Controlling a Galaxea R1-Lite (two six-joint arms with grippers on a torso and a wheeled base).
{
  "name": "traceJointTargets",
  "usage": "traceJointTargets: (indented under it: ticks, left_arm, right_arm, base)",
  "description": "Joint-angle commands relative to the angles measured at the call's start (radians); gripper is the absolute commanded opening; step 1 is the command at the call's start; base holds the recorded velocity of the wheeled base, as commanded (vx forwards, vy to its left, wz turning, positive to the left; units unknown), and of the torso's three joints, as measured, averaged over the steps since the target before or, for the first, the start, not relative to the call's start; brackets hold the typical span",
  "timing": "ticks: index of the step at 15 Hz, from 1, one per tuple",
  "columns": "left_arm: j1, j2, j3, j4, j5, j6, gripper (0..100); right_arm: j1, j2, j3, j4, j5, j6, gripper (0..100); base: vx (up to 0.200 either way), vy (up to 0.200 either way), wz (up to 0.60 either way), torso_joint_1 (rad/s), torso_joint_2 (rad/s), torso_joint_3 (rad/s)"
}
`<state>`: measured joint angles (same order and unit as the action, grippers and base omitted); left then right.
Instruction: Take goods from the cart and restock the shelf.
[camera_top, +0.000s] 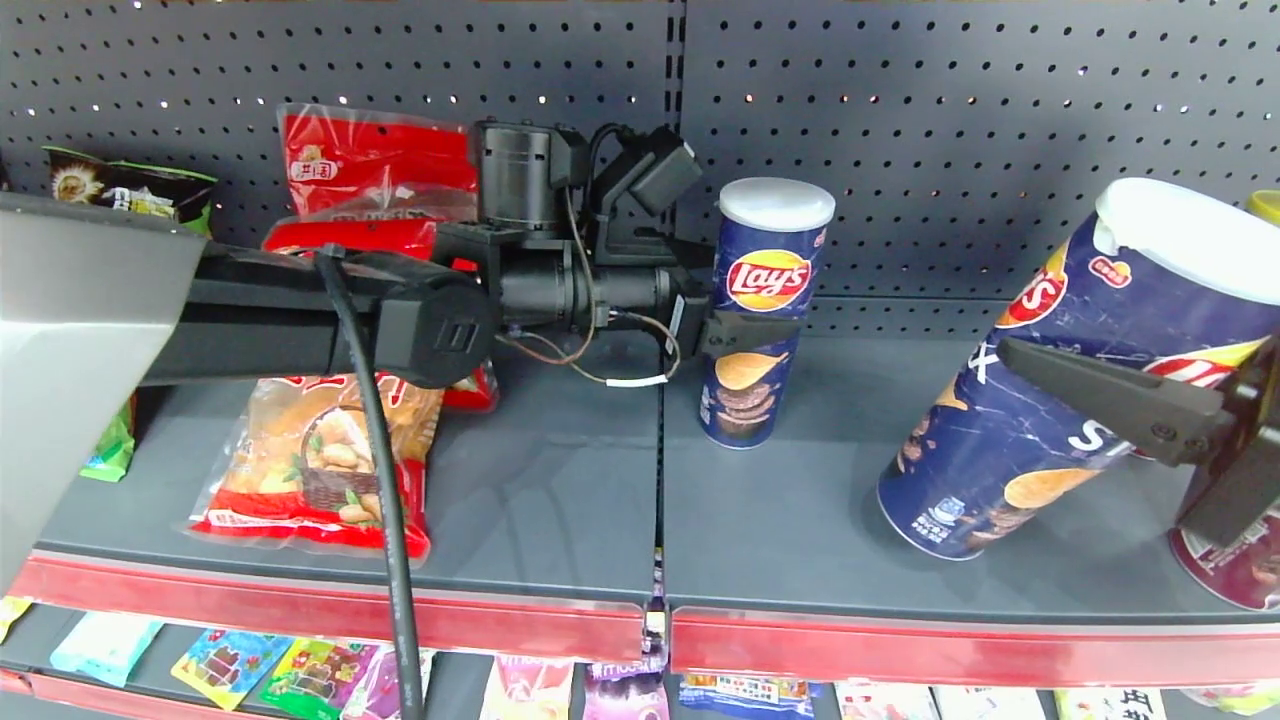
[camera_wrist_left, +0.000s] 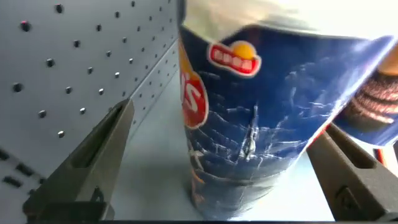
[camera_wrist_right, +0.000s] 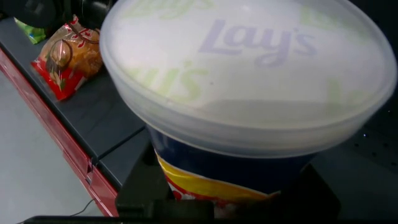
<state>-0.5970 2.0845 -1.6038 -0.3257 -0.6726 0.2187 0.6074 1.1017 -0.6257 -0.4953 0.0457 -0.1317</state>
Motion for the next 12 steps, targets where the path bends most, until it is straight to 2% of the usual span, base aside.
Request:
traceJointTargets:
  ticks: [1,5,8,9,12]
  left_arm:
    - [-0.009,-0.003,-0.005,-0.001,0.002,-0.002,100]
    - [-0.030,-0.006,-0.033,-0.001,0.013,-0.016,100]
    - [-0.033,-0.003,-0.038,-0.001,0.048,-0.032,100]
    - [-0.035,-0.004,-0.038,-0.001,0.050,-0.036,0]
    - [-0.049,-0.012,-0.031,-0.001,0.051,-0.039,0]
  right_arm:
    - [0.000,0.003,0.001,0.000,0.000,0.000,0]
    - [0.000,0.001,0.003,0.000,0.000,0.000,0]
    - [0.000,0.000,0.004,0.000,0.000,0.000,0]
    - [0.000,0.000,0.006,0.000,0.000,0.000,0]
    - [0.000,0.000,0.011,0.000,0.002,0.000,0]
  base:
    - [0.000,0.000,0.00,0.000,0.00,0.000]
    - [0.000,0.000,0.00,0.000,0.00,0.000]
    - [0.000,0.000,0.00,0.000,0.00,0.000]
    - [0.000,0.000,0.00,0.000,0.00,0.000]
    - [0.000,0.000,0.00,0.000,0.00,0.000]
